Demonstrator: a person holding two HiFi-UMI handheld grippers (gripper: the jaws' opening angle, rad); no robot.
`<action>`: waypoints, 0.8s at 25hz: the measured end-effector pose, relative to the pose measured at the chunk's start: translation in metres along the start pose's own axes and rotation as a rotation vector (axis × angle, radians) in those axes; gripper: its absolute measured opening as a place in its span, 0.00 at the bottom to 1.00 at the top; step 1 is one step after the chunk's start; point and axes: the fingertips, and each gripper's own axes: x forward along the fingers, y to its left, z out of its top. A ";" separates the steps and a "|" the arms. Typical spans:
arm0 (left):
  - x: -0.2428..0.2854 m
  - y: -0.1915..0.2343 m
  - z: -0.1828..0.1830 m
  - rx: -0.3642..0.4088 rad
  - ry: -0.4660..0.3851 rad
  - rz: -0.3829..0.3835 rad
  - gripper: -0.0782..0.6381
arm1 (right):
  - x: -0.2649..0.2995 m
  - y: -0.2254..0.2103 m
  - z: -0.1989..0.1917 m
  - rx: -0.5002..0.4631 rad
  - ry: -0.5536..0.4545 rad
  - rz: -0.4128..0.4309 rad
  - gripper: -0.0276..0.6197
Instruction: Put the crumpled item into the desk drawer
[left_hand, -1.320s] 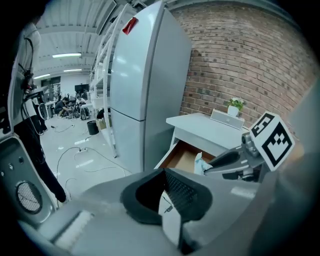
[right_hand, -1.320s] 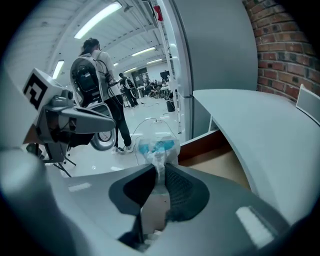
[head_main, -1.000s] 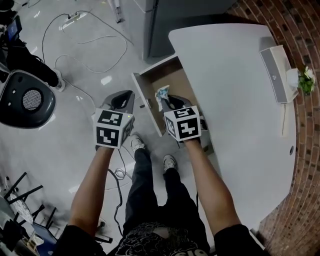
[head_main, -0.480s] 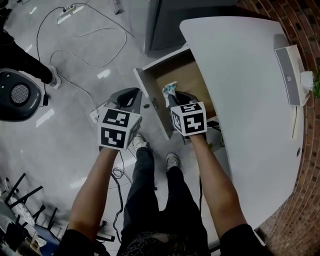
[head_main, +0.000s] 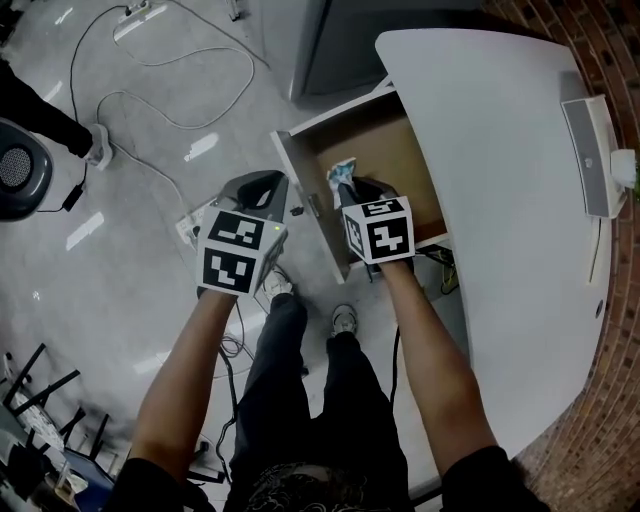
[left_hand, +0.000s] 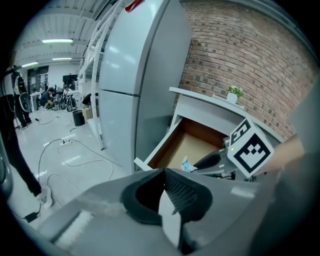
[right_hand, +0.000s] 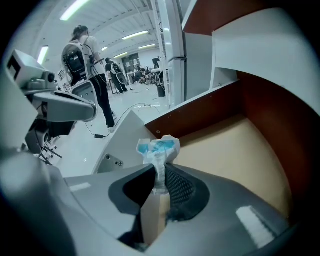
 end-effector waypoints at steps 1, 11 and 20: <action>0.001 0.000 0.000 0.000 0.000 0.000 0.11 | 0.001 0.000 0.000 -0.001 0.000 -0.001 0.14; 0.002 0.004 0.004 0.001 -0.007 0.002 0.11 | 0.004 -0.006 -0.004 -0.013 0.013 -0.019 0.18; -0.010 0.009 0.013 -0.001 -0.017 0.004 0.11 | -0.007 -0.001 0.002 -0.013 0.017 -0.026 0.23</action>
